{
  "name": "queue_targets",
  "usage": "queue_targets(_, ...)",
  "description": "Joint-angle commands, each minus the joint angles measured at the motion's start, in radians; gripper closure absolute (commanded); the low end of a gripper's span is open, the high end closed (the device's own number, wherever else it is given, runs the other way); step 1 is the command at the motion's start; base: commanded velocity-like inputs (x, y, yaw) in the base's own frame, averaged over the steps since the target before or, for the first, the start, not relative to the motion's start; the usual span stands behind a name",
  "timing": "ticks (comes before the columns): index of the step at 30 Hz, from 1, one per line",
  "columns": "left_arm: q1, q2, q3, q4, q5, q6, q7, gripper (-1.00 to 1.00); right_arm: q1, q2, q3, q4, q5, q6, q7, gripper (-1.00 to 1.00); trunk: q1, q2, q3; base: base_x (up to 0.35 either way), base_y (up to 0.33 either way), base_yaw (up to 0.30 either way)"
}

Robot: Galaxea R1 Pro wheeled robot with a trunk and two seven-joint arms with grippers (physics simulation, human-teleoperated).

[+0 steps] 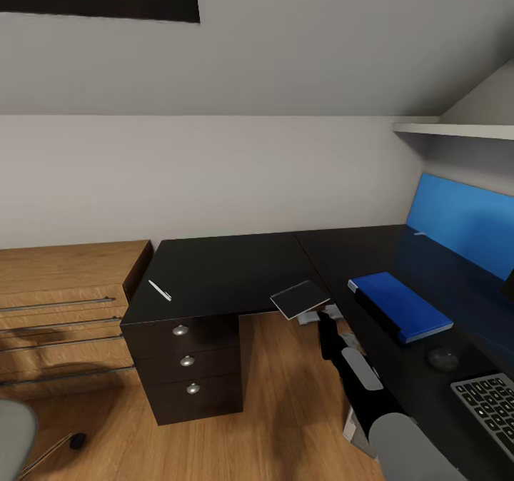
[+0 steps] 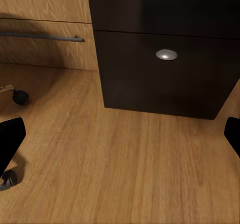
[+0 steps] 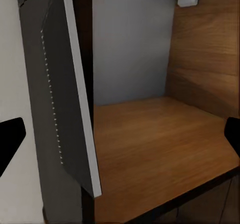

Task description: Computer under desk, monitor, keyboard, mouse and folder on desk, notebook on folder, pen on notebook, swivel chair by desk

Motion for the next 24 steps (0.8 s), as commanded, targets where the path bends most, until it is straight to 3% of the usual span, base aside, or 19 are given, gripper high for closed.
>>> queue_targets(1,0.0,0.0,0.004,0.0,-0.011,-0.002,0.008,-1.0,0.0,0.002,0.009,0.004,-0.007,0.004,-0.003,-1.0,0.004,-0.008,-0.004,0.0,0.0,0.0)
queue_targets(4,0.0,0.0,0.007,0.0,-0.009,-0.002,0.009,-1.0,-0.001,0.005,0.037,0.01,-0.007,0.007,-0.001,-1.0,0.015,-0.029,-0.014,0.0,0.0,0.0)
queue_targets(11,0.0,0.003,0.01,0.0,-0.008,-0.002,0.009,-1.0,0.0,0.005,0.049,0.013,-0.005,0.006,0.018,-1.0,0.042,-0.078,-0.035,0.0,0.0,0.0)
queue_targets(15,0.0,0.002,0.008,-0.002,-0.007,0.012,0.009,-1.0,0.002,0.005,0.05,0.013,-0.004,0.006,0.078,-1.0,0.057,-0.106,-0.048,0.0,0.0,0.0)
queue_targets(16,0.0,0.001,0.008,-0.009,-0.005,0.02,0.009,-1.0,0.003,0.005,0.05,0.013,-0.003,0.006,0.128,-1.0,0.061,-0.113,-0.051,0.0,0.0,0.0)
queue_targets(18,0.0,-0.002,0.007,-0.029,-0.005,0.033,0.009,-1.0,0.004,0.005,0.052,0.013,-0.001,0.006,0.161,-1.0,0.069,-0.127,-0.057,0.0,0.0,0.0)
queue_targets(19,0.0,-0.005,0.008,-0.056,-0.005,0.064,0.009,-1.0,0.005,0.005,0.056,0.014,0.0,0.005,0.176,-1.0,0.073,-0.134,-0.061,0.0,0.0,0.0)
queue_targets(23,0.0,-0.022,0.011,-0.225,-0.003,0.327,0.009,-1.0,0.007,0.004,0.069,0.014,0.001,0.004,0.197,-1.0,0.088,-0.162,-0.073,0.0,0.0,0.0)
queue_targets(24,0.0,-0.028,0.012,-0.311,0.002,0.46,0.009,-1.0,0.007,0.004,0.072,0.014,0.001,0.004,0.2,-1.0,0.092,-0.169,-0.076,0.0,0.0,0.0)
